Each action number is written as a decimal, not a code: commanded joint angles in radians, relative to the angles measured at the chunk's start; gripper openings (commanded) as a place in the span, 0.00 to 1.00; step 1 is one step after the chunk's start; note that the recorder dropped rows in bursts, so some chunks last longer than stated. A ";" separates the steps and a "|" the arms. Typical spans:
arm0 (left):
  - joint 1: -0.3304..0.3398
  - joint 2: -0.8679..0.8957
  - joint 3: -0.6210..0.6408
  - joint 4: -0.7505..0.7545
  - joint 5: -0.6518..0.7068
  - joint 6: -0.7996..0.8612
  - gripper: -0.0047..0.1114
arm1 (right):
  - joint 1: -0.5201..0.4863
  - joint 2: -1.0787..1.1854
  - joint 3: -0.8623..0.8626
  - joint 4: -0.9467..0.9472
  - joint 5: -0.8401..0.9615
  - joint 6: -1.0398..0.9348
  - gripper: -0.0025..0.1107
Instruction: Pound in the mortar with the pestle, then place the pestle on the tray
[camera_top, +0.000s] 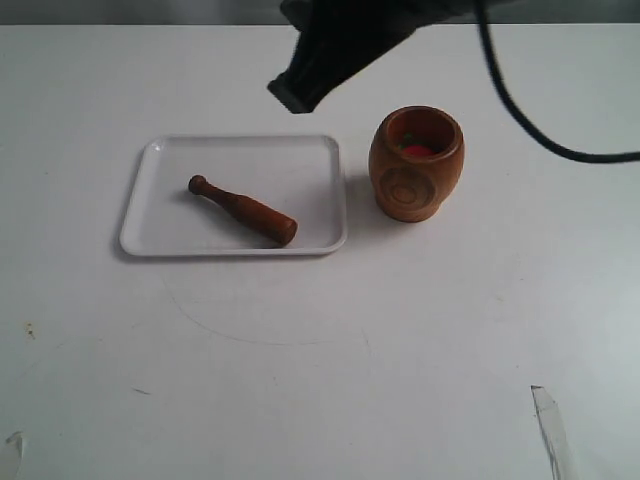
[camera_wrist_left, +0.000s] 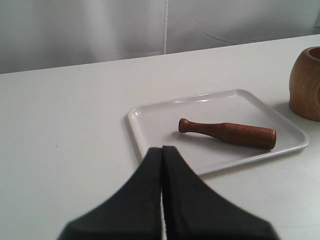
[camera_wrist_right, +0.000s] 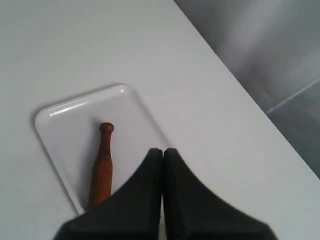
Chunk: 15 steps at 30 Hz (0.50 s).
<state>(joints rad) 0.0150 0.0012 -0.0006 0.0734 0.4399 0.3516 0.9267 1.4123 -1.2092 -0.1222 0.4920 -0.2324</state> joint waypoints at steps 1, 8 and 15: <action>-0.008 -0.001 0.001 -0.007 -0.003 -0.008 0.04 | 0.003 -0.148 0.117 -0.067 -0.020 0.076 0.02; -0.008 -0.001 0.001 -0.007 -0.003 -0.008 0.04 | 0.003 -0.362 0.296 -0.153 -0.040 0.172 0.02; -0.008 -0.001 0.001 -0.007 -0.003 -0.008 0.04 | 0.003 -0.591 0.464 -0.324 -0.038 0.384 0.02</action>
<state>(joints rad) 0.0150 0.0012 -0.0006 0.0734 0.4399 0.3516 0.9267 0.9066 -0.8020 -0.3737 0.4658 0.0614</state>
